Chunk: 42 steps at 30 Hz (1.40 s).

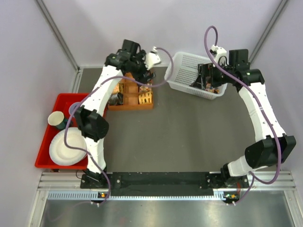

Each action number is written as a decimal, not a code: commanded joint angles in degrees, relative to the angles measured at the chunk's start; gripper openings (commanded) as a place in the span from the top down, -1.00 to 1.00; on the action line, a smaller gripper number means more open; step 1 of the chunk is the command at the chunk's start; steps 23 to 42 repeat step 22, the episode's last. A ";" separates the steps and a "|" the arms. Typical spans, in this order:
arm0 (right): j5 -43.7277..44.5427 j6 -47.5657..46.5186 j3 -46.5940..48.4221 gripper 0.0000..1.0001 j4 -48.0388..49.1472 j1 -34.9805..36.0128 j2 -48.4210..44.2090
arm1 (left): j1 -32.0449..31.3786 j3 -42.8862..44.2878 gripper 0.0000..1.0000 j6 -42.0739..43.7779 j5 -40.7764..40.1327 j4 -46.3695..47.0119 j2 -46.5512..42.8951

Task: Roll the ties
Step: Reset both arms

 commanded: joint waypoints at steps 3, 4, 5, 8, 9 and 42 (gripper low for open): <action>5.20 -3.22 3.19 -0.97 -1.73 -3.33 1.67 | 8.52 -1.38 -0.98 -26.19 6.87 -0.60 -3.42; 5.29 -3.66 1.88 -0.98 -2.78 -3.59 1.67 | 9.31 -2.78 -0.98 -30.57 7.23 -1.38 -2.98; 5.29 -3.93 0.82 -0.97 -3.14 -4.38 1.58 | 10.45 -3.84 -0.98 -32.70 7.41 -1.74 -2.80; 5.20 -5.95 -5.32 -0.98 -4.28 -5.35 0.45 | 11.34 -10.95 -0.98 -36.84 5.23 -1.48 -4.11; 5.72 -6.39 -7.34 -0.97 -4.20 -5.44 0.01 | 11.25 -12.88 -0.98 -37.46 4.60 -0.96 -4.81; 5.64 -10.69 -31.71 -0.97 2.39 -4.57 -11.51 | 10.55 -40.23 -0.98 -41.42 -0.76 12.41 -15.01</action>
